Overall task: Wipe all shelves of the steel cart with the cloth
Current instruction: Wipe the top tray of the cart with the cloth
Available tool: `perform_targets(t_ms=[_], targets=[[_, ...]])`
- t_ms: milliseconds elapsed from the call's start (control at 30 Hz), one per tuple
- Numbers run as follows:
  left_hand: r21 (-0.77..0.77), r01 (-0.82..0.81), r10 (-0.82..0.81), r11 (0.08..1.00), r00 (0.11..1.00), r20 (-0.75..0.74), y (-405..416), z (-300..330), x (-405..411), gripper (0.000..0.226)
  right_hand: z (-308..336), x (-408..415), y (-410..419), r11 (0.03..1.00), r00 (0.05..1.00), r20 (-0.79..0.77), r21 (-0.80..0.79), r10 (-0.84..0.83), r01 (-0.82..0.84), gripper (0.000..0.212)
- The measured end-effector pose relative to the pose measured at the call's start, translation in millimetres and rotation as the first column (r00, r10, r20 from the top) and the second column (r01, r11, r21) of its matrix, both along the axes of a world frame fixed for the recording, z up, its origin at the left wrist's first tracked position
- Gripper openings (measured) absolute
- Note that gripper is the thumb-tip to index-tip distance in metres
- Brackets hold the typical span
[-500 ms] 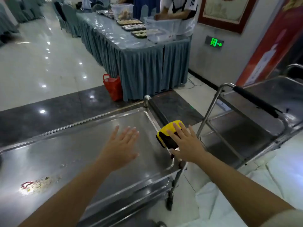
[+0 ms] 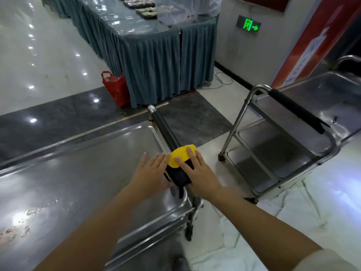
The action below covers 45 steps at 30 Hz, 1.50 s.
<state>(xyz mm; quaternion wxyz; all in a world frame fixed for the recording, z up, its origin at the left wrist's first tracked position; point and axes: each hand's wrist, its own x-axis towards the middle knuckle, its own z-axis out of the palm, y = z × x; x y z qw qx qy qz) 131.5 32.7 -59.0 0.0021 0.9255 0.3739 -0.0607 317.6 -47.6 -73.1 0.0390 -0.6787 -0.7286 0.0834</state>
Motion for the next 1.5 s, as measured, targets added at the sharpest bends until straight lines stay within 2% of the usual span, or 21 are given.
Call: perform_targets(t_ms=[100, 200, 267, 333, 467, 533, 567, 667, 733, 800, 900, 967, 1100, 1233, 1333, 1500], targets=[[-0.028, 0.016, -0.016, 0.999, 1.0, -0.017, -1, -5, 11, 0.088, 4, -4, 2, 1.0, 0.999, -0.042, 0.018, -0.007, 0.008, 0.071], [-0.039, 0.034, -0.032, 0.999, 0.998, 0.055, -4, -7, 4, 0.084, 14, -5, 3, 0.999, 0.998, -0.065, 0.031, -0.022, 0.024, 0.063], [-0.051, 0.028, -0.023, 0.998, 0.995, 0.098, -6, -7, -10, 0.081, 19, -5, 2, 0.999, 0.998, -0.059, 0.021, -0.029, 0.03, 0.063], [-0.064, 0.0, 0.004, 0.998, 0.999, 0.052, -10, -11, -33, 0.08, 28, -7, 0, 0.999, 0.998, -0.064, 0.038, -0.029, 0.032, 0.067], [-0.133, -0.071, 0.074, 0.989, 0.997, 0.016, -20, -25, -92, 0.078, 53, -31, -7, 0.961, 0.999, -0.021, 0.275, 0.044, -0.037, 0.071], [-0.106, -0.089, 0.093, 0.99, 0.995, 0.038, -29, -32, -119, 0.074, 56, -49, -11, 0.944, 0.993, 0.056, 0.309, 0.1, -0.113, 0.075], [-0.096, -0.106, 0.111, 0.99, 0.993, 0.048, -32, -39, -134, 0.075, 54, -59, -13, 0.943, 0.989, 0.081, 0.299, 0.124, -0.143, 0.076], [-0.207, -0.191, 0.178, 0.959, 0.981, -0.082, -43, -69, -181, 0.089, 27, -91, -18, 0.958, 0.985, 0.058, 0.232, 0.162, -0.171, 0.074], [-0.233, -0.25, 0.222, 0.94, 0.965, -0.139, -50, -88, -206, 0.086, 1, -109, -21, 0.992, 0.992, 0.023, 0.045, 0.12, -0.121, 0.071], [-0.233, -0.312, 0.277, 0.921, 0.946, -0.17, -58, -98, -221, 0.079, -26, -121, -26, 0.984, 0.995, 0.062, -0.166, 0.074, -0.063, 0.071], [-0.223, -0.462, 0.429, 0.858, 0.885, -0.182, -68, -105, -233, 0.082, -57, -143, -35, 0.958, 0.995, 0.1, -0.284, -0.002, 0.03, 0.07], [-0.245, -0.548, 0.506, 0.8, 0.835, -0.215, -68, -106, -238, 0.094, -74, -155, -46, 0.93, 0.99, 0.142, -0.365, 0.004, 0.048, 0.07], [-0.337, -0.615, 0.549, 0.713, 0.788, -0.278, -64, -107, -235, 0.116, -87, -162, -72, 0.943, 0.98, 0.192, -0.333, 0.05, 0.017, 0.065], [-0.353, -0.634, 0.553, 0.688, 0.773, -0.31, -69, -111, -223, 0.126, -86, -161, -77, 0.94, 0.97, 0.222, -0.342, 0.096, -0.014, 0.069], [-0.38, -0.632, 0.559, 0.675, 0.775, -0.296, -72, -116, -224, 0.126, -86, -157, -59, 0.941, 0.97, 0.204, -0.333, 0.13, -0.056, 0.06], [-0.421, -0.641, 0.567, 0.642, 0.766, -0.301, -69, -125, -227, 0.13, -102, -162, 3, 0.926, 0.975, 0.14, -0.36, 0.174, -0.114, 0.063]])
